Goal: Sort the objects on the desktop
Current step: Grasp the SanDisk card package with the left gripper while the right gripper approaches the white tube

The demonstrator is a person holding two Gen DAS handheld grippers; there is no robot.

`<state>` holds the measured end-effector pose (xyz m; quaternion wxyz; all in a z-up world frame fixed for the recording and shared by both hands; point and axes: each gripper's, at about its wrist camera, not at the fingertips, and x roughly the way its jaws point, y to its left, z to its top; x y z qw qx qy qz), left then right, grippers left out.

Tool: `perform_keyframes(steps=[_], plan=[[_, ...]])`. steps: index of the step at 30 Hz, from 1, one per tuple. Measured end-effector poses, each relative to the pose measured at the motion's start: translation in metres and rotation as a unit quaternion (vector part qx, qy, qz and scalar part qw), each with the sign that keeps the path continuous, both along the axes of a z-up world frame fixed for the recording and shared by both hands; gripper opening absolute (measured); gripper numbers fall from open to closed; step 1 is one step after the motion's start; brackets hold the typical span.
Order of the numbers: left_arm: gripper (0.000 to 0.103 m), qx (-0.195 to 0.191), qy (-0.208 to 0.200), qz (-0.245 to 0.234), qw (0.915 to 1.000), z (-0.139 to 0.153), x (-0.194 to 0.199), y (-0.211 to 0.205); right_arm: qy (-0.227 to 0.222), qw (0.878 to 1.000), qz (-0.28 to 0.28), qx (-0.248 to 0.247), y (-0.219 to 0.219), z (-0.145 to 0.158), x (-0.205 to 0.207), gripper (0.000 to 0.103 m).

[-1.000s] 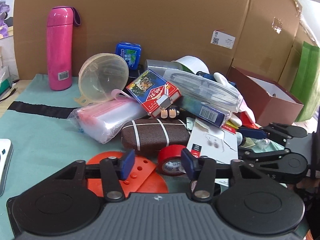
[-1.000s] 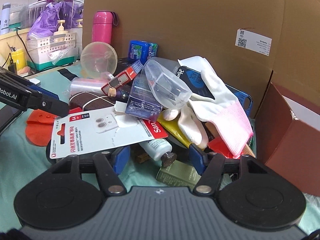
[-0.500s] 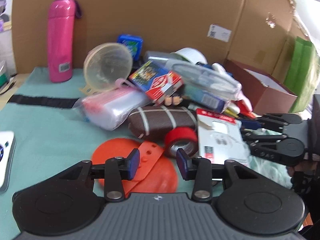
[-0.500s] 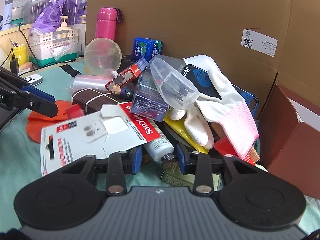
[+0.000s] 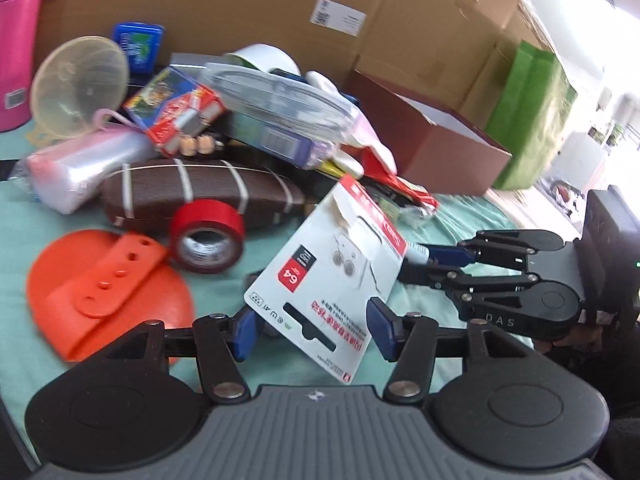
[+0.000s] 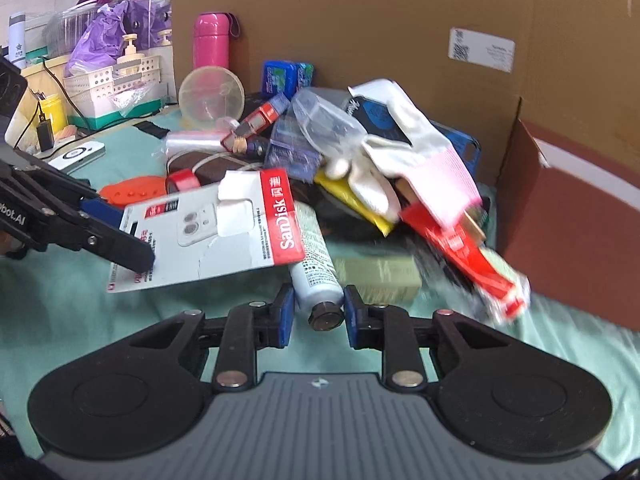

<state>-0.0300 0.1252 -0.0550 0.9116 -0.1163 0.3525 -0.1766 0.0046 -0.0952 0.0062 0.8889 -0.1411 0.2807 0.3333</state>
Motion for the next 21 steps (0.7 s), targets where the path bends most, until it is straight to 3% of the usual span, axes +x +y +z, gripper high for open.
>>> perform_keyframes(steps=[4,7,9,16,21], plan=[[0.066,0.013,-0.001,-0.013,0.9998,-0.001,0.003,-0.015,0.016,1.0,-0.008,-0.004,-0.016,-0.006,-0.011,0.025],[0.058,0.013,-0.005,-0.027,0.9995,0.001,0.003,-0.024,0.012,1.0,0.001,-0.013,-0.019,-0.005,-0.016,0.025],[0.046,0.015,-0.005,-0.037,0.9992,0.004,0.002,-0.03,0.01,1.0,0.001,-0.011,-0.018,-0.004,-0.015,0.026],[0.046,0.004,-0.017,-0.062,0.9979,0.009,0.003,-0.051,0.01,1.0,0.005,-0.003,-0.012,-0.004,-0.009,0.029],[0.047,-0.014,-0.002,-0.057,0.9983,0.005,0.02,-0.064,0.008,1.0,0.007,-0.003,-0.011,-0.004,-0.008,0.03]])
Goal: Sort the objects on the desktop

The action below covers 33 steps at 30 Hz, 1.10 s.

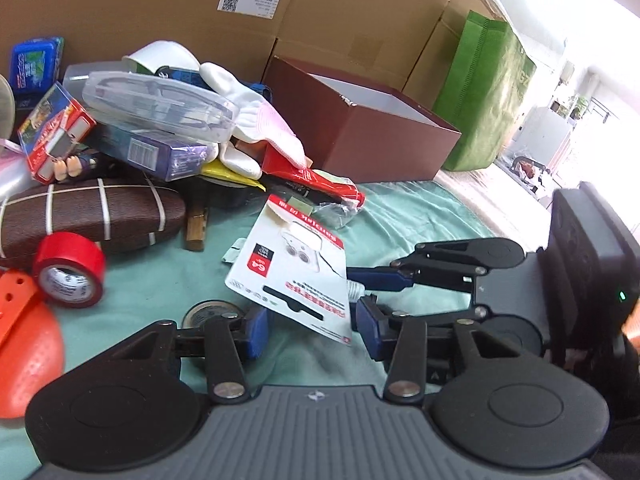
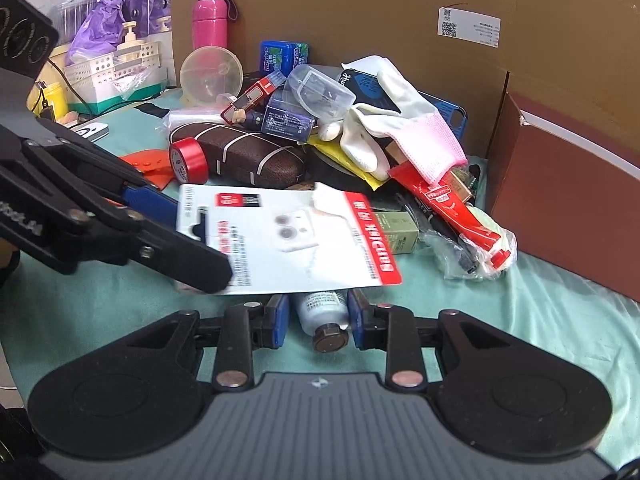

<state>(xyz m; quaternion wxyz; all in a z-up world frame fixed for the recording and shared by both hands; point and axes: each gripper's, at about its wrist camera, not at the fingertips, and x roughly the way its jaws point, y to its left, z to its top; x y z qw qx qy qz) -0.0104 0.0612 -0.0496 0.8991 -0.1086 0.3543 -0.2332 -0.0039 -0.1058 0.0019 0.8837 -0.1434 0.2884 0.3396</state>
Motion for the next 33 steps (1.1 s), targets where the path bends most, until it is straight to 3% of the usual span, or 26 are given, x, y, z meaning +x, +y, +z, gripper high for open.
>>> perform_keyframes(steps=[4,6,10,12,15,18,24,28,33], plan=[[0.045,-0.031,0.034,0.021,0.9987,-0.007,0.013,0.002,0.001,1.0,0.0,0.0,0.001,0.0,0.001,0.031],[0.031,-0.045,0.048,0.032,0.9973,-0.009,0.019,0.005,-0.002,1.0,0.001,-0.002,0.003,0.0,0.002,0.035],[0.034,-0.039,0.049,0.062,0.9961,-0.005,0.026,0.006,-0.006,1.0,0.001,-0.006,0.007,0.0,0.004,0.04],[0.053,-0.019,0.028,0.069,0.997,0.003,0.024,0.007,-0.009,1.0,0.001,-0.009,0.007,0.0,0.004,0.042],[0.072,0.026,-0.024,0.073,0.9967,0.016,0.018,0.005,-0.007,1.0,-0.003,-0.007,0.002,-0.001,0.005,0.048],[0.081,0.054,-0.053,0.058,0.9954,0.024,0.018,0.001,-0.003,1.0,-0.01,-0.004,0.0,-0.001,0.007,0.051],[0.086,0.116,-0.071,0.016,0.9906,0.018,0.038,-0.02,-0.006,1.0,-0.011,-0.006,0.003,-0.002,0.006,0.052],[0.086,0.194,-0.069,-0.029,0.9782,0.007,0.059,-0.044,-0.006,1.0,-0.012,-0.007,0.002,-0.001,0.007,0.054],[0.089,0.24,-0.077,-0.075,0.9649,0.0,0.077,-0.061,-0.003,1.0,-0.023,-0.005,-0.005,-0.002,0.005,0.057]])
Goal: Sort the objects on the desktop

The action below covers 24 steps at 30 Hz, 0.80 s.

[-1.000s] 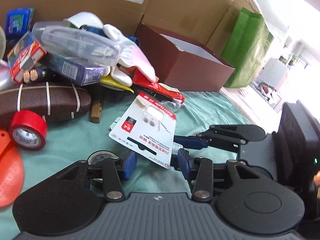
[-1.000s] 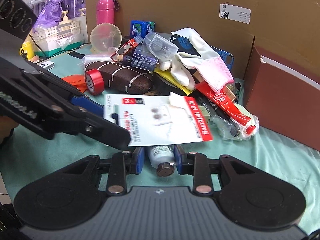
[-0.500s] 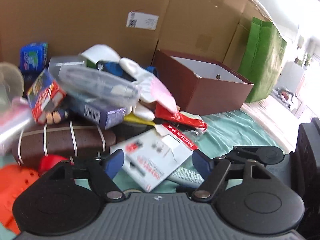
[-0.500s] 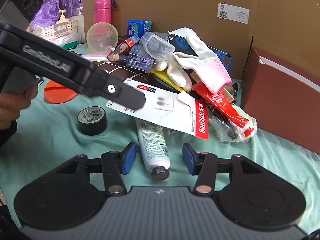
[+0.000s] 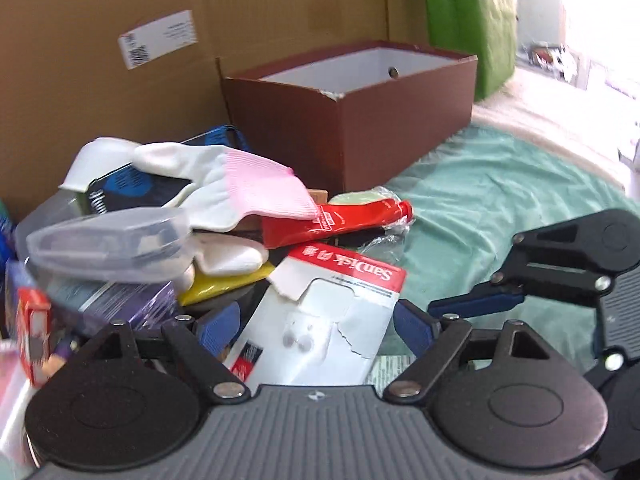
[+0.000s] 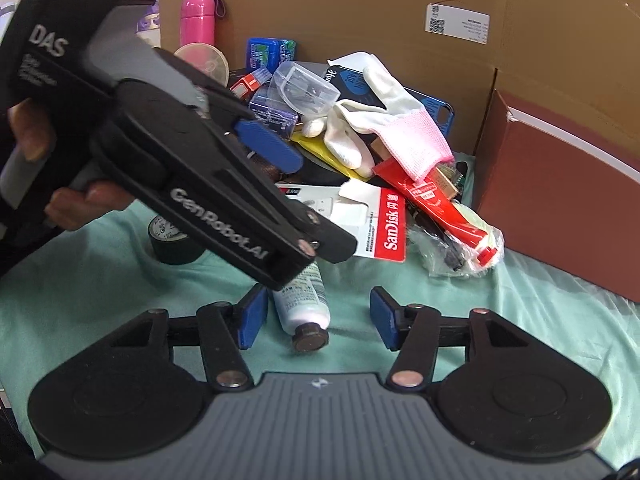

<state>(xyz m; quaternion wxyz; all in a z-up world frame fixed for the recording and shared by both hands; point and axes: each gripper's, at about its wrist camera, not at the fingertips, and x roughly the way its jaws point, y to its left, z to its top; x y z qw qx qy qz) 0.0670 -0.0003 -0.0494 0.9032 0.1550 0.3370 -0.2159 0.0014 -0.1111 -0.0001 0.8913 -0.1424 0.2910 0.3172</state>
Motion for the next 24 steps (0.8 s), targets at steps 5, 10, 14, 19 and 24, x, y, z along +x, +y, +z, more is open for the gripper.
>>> perform_keyframes(steps=[5,10,14,19,24], plan=[[0.09,0.042,-0.004,-0.022,0.9989,-0.014,0.002,-0.011,0.003,1.0,-0.004,0.002,-0.004,-0.001,-0.001,0.059],[0.047,0.03,0.017,0.018,0.9992,-0.008,0.008,0.002,0.004,1.0,-0.005,0.007,-0.003,-0.002,0.0,0.06],[0.033,-0.001,0.039,0.031,0.9988,-0.005,0.008,0.015,0.001,1.0,0.001,0.007,0.0,-0.001,-0.001,0.06],[0.025,-0.042,0.049,0.048,0.9968,0.004,-0.002,0.023,-0.018,1.0,0.02,-0.005,0.012,0.003,-0.001,0.06],[0.024,-0.089,0.054,0.059,0.9928,0.01,-0.014,0.036,-0.029,0.998,0.046,-0.023,0.021,0.002,-0.001,0.058]])
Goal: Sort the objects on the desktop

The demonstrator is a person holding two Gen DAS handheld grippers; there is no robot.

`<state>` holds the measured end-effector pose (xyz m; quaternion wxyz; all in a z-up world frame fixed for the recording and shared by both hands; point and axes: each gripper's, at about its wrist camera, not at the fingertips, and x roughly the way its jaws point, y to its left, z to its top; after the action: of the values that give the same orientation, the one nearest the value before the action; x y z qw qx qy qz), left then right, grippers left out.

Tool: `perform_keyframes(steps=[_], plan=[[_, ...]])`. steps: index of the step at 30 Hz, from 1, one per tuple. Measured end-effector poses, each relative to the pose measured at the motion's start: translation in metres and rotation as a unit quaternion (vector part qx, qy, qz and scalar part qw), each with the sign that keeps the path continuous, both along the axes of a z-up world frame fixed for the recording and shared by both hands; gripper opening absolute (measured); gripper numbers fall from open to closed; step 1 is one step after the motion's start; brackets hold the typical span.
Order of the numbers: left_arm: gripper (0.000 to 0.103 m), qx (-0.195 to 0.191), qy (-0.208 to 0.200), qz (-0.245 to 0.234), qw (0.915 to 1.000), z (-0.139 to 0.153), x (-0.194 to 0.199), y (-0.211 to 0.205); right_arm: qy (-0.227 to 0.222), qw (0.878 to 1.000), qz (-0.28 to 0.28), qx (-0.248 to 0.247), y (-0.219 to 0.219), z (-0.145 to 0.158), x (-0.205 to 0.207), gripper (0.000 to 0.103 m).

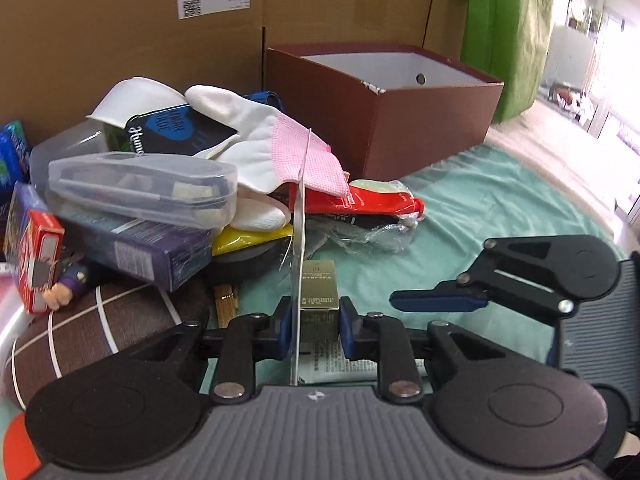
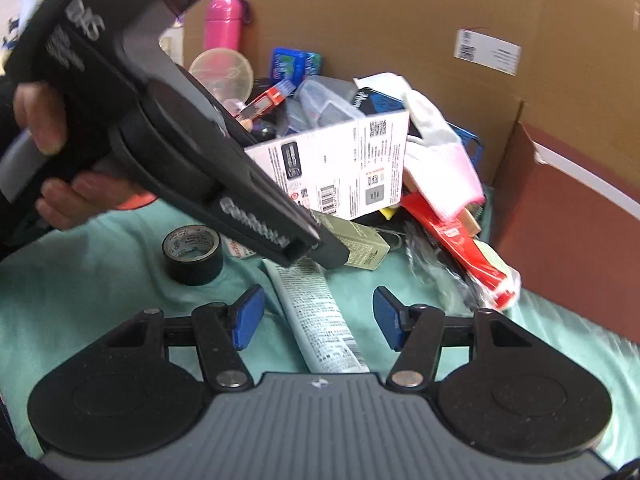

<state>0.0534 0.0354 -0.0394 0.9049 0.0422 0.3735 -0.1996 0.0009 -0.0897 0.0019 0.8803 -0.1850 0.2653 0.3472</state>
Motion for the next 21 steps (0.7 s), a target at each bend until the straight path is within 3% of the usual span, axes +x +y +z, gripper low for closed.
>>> perform_keyframes(steps=[3,5,8,16,21], plan=[[0.025,-0.003,-0.001,0.004,1.0,0.0,-0.007,0.003,0.009,1.0,0.0,0.007,-0.004,0.001,-0.001,0.055],[0.025,-0.01,-0.001,0.006,0.9999,0.0,-0.01,0.005,0.022,1.0,0.002,0.009,-0.007,0.001,-0.002,0.042],[0.024,-0.022,-0.001,0.006,0.9997,0.002,-0.017,0.014,0.024,1.0,0.0,0.007,-0.013,0.0,-0.007,0.033],[0.024,-0.037,-0.008,0.036,0.9986,0.008,-0.025,0.022,0.046,0.998,-0.014,0.029,-0.013,-0.002,0.005,0.029],[0.023,-0.053,-0.039,0.047,0.9968,0.027,-0.04,0.031,0.062,0.997,-0.025,0.044,-0.027,0.002,-0.001,0.028]])
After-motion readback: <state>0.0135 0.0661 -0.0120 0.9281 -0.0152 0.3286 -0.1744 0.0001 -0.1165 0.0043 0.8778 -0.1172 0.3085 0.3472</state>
